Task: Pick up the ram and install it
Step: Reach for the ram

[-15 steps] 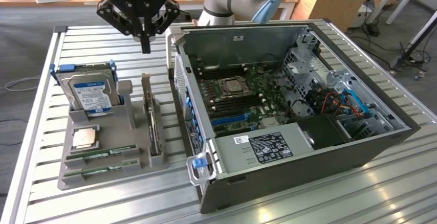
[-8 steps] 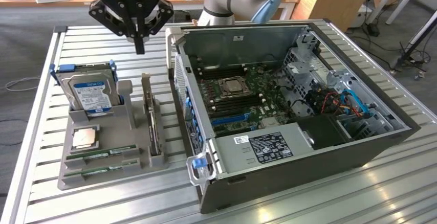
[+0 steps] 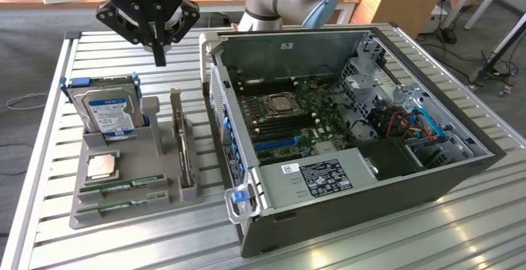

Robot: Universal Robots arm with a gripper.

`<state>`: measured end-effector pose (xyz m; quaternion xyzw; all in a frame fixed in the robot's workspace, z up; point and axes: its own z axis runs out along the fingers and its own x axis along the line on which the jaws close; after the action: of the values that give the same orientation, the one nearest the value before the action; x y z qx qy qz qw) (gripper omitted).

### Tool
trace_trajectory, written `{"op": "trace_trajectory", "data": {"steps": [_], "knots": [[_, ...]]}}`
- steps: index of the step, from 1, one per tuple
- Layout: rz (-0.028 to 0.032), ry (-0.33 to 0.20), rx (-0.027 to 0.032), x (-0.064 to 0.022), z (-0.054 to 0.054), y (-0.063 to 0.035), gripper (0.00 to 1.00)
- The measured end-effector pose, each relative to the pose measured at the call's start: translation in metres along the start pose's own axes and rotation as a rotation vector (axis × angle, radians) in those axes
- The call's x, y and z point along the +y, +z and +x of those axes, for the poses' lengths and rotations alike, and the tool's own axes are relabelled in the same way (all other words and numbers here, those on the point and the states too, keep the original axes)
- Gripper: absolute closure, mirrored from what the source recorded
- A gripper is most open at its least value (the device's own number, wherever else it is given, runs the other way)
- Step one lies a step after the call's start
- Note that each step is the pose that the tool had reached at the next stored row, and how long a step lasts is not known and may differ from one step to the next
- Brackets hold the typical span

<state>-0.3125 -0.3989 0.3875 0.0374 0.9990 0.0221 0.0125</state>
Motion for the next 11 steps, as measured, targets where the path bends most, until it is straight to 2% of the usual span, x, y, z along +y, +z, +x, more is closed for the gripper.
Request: {"op": "trace_trajectory", "data": {"steps": [11], "knots": [[0.0001, 0.000, 0.0000, -0.0014, 0.018, 0.0004, 0.89]]}}
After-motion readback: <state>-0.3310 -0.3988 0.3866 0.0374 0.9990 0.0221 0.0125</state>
